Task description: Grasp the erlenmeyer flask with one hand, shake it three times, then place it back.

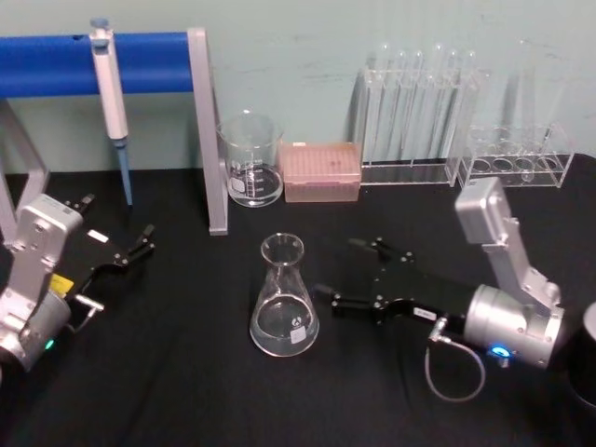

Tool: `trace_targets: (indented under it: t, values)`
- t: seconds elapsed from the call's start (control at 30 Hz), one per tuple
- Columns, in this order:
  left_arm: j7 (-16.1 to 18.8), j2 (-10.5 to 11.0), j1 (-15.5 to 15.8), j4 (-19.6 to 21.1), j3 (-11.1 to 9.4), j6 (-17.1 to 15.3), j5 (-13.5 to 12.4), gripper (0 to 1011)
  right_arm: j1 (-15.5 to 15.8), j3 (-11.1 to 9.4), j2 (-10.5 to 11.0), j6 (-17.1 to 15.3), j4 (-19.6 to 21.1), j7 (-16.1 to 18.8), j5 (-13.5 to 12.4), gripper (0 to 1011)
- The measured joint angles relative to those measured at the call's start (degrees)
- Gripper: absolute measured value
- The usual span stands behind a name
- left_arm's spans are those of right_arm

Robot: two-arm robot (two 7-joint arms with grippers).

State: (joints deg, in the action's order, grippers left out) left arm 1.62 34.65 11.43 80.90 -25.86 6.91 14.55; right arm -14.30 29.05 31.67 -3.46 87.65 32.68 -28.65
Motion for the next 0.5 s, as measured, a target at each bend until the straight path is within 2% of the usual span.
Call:
trace_targets:
  t: [0.2,0.5]
  values:
    - [0.0,0.0,0.0,0.0,0.0,0.0,0.0,1001,2.3,-2.99,0.11,0.99,0.85,-4.35,0.31,1000]
    - [0.0,0.0,0.0,0.0,0.0,0.0,0.0,1001,3.81,-6.07,-2.77,4.23,-0.18,-11.87,4.31,1000]
